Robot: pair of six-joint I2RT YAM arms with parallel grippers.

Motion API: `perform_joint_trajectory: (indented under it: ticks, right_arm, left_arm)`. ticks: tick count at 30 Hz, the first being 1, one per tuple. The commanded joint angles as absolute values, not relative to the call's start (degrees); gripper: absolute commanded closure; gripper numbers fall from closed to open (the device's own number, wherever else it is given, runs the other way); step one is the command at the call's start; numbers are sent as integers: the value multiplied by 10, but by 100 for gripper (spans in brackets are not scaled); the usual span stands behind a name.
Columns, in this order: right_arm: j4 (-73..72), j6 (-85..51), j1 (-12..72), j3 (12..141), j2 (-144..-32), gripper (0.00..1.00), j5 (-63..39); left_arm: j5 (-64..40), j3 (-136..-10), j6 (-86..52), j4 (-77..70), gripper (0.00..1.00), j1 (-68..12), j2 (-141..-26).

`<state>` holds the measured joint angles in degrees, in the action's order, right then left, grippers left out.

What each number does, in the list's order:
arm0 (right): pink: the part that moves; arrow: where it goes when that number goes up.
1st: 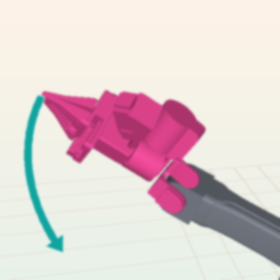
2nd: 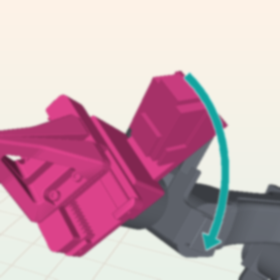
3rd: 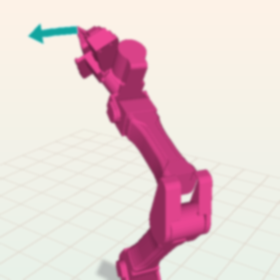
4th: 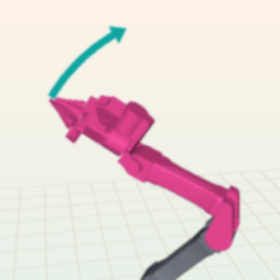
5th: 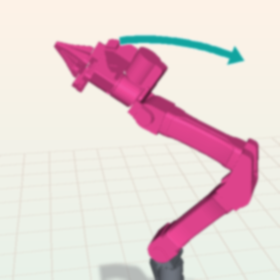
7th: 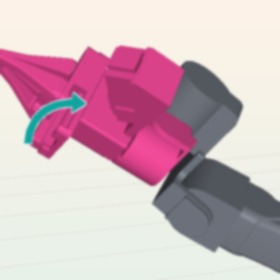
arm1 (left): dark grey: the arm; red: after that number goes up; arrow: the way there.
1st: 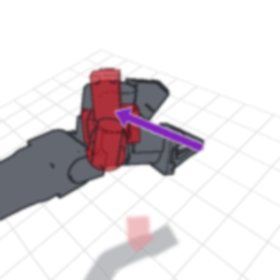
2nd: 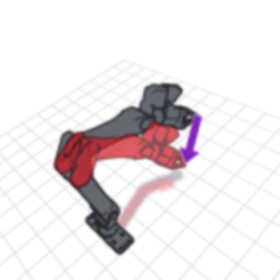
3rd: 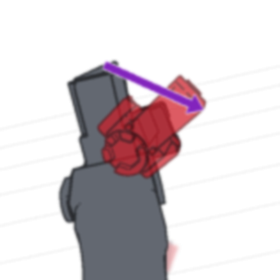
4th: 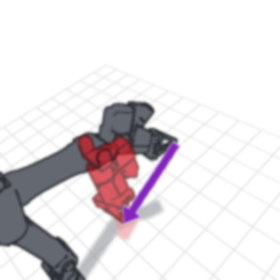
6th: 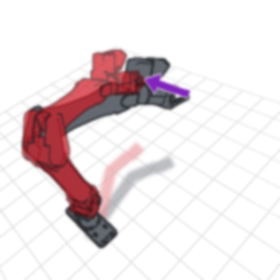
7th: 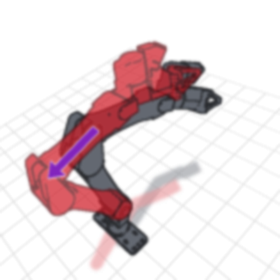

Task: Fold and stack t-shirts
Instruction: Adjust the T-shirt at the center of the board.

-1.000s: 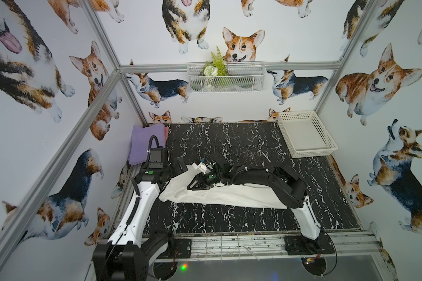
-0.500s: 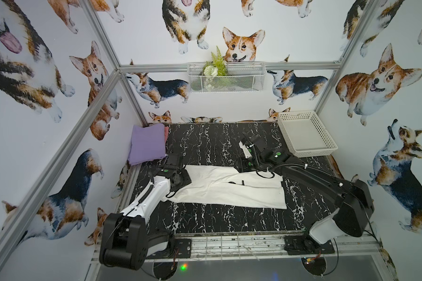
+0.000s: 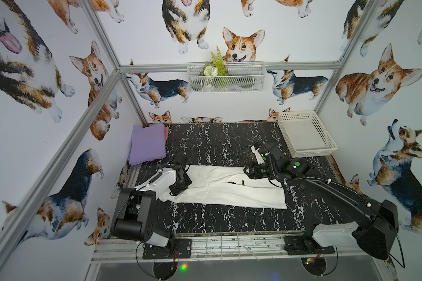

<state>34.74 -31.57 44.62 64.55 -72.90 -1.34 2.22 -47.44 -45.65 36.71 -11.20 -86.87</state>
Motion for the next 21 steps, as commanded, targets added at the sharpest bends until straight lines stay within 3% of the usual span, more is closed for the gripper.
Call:
perform_joint_trajectory:
  ticks: [1,8,21]
  right_arm:
    - [358,-330,448,642,-710,42,3]
    - [367,-347,451,630,-682,42,10]
    - [358,-373,474,608,-694,42,37]
  left_arm:
    - [21,-483,-486,365,100,-112,-899]
    - [-21,-606,-474,327,100,-117,-1032]
    - [-181,-1015,-457,282,100,-172,-1353]
